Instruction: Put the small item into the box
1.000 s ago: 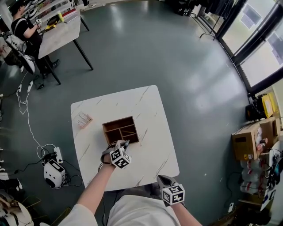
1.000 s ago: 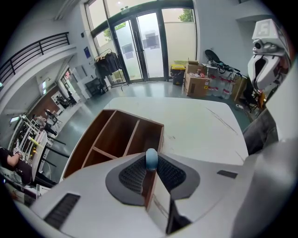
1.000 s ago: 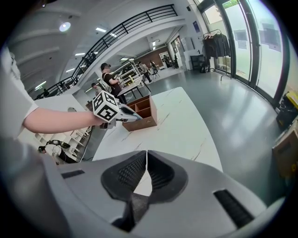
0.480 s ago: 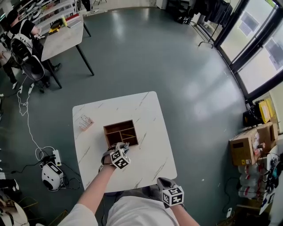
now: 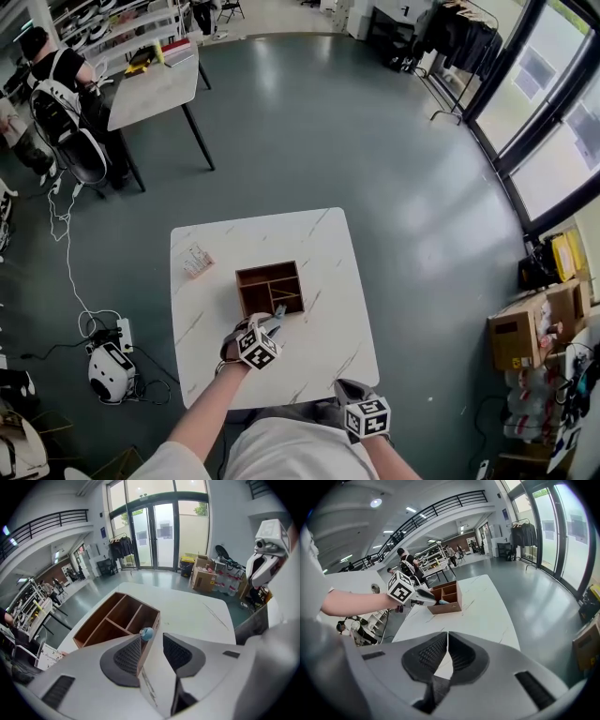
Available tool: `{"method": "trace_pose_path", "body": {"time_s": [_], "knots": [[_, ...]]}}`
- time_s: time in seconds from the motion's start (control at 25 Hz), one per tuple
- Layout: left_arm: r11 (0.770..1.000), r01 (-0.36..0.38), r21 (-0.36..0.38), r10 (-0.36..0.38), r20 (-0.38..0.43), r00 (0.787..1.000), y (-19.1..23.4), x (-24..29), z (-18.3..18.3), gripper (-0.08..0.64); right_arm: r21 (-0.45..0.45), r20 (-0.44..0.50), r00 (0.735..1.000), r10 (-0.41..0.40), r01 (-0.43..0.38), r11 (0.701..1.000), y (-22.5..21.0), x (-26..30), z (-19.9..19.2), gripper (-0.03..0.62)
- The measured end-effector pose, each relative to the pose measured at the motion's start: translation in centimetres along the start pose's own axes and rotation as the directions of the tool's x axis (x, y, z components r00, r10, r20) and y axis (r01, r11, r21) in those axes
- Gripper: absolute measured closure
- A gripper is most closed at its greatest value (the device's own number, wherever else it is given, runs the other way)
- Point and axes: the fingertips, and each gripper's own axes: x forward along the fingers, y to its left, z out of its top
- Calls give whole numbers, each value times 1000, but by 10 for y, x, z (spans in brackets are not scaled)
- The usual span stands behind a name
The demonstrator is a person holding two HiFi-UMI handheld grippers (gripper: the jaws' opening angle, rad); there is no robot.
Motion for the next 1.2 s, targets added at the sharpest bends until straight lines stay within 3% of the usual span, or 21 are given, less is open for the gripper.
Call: {"method": "trace_pose_path", "body": {"time_s": [0.28, 0.52, 0.88, 1.2], "knots": [[994, -27, -110, 38, 108, 993, -3, -38, 5, 483, -21, 22, 1000, 7, -7, 1000, 1, -6, 1, 565], [961, -16, -277, 67, 174, 983, -15, -60, -4, 529, -32, 31, 999, 34, -33, 999, -1, -14, 1, 565], [927, -57, -371, 151, 228, 962, -56, -111, -26, 546, -58, 68, 996, 64, -61, 996, 6, -42, -19, 565], [874, 41, -484, 117, 290, 950, -130, -151, -39, 546, -45, 84, 992, 96, -92, 995, 19, -77, -64, 565]]}}
